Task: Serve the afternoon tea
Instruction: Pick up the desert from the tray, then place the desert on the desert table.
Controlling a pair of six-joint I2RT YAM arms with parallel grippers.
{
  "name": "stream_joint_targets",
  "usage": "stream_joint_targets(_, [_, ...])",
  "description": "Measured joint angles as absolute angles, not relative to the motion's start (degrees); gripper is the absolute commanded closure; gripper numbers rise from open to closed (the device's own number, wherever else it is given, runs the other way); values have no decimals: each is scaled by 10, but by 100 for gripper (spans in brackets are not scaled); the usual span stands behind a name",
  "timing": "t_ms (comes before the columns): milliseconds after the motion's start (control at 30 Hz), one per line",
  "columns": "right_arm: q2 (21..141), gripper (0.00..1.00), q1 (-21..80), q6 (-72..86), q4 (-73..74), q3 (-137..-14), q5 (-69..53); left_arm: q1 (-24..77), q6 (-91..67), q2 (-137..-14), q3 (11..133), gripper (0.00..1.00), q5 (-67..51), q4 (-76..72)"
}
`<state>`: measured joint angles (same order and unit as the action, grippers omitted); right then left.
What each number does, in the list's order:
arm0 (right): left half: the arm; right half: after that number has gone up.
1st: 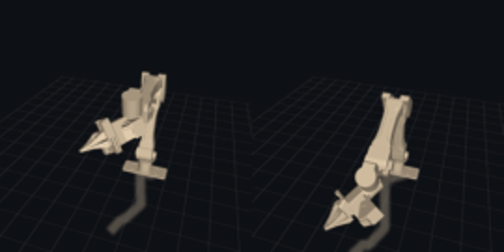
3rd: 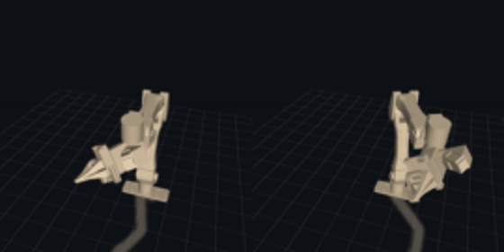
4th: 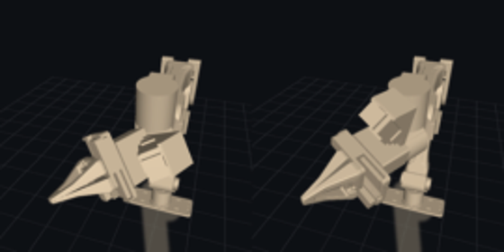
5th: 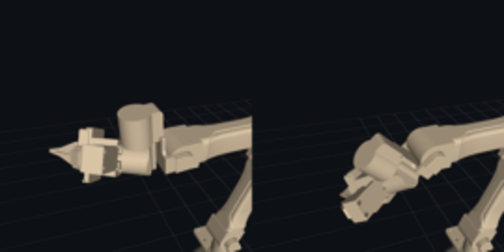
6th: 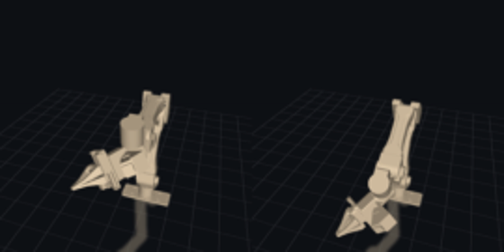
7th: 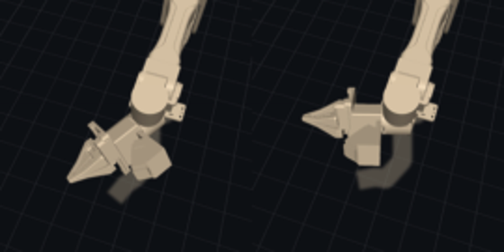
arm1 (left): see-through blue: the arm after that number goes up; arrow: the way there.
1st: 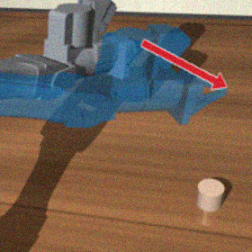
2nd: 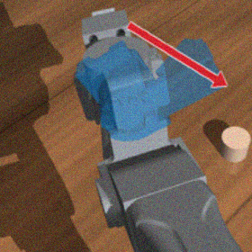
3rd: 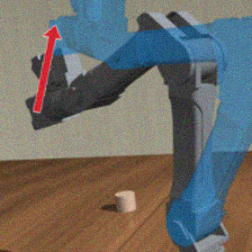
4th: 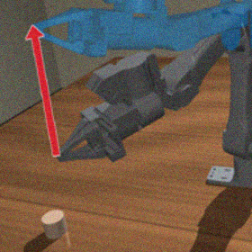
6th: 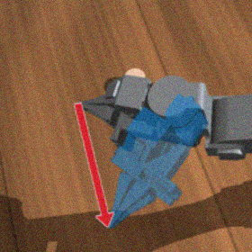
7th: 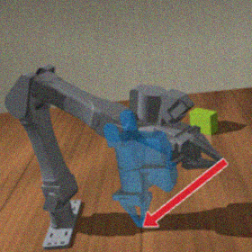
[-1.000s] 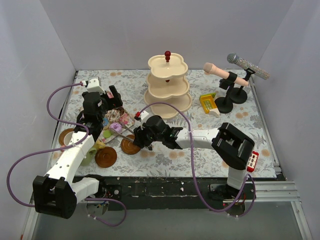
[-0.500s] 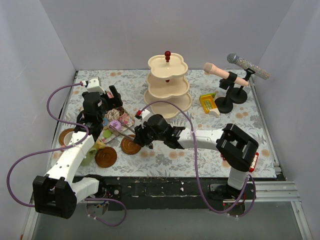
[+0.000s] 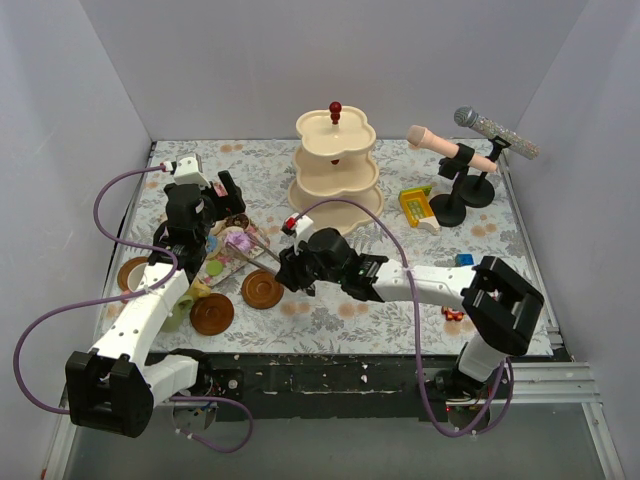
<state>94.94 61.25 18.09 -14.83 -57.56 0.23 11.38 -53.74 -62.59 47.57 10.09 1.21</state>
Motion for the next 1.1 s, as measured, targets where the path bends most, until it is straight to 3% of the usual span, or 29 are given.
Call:
stream_joint_targets(567, [826,62,582,154,-125,-507,72,114,-538,-626,476,2,98,12])
stream_joint_targets(1100, [668,62,409,147,-54,-382,89,114,-538,-626,476,2,98,12])
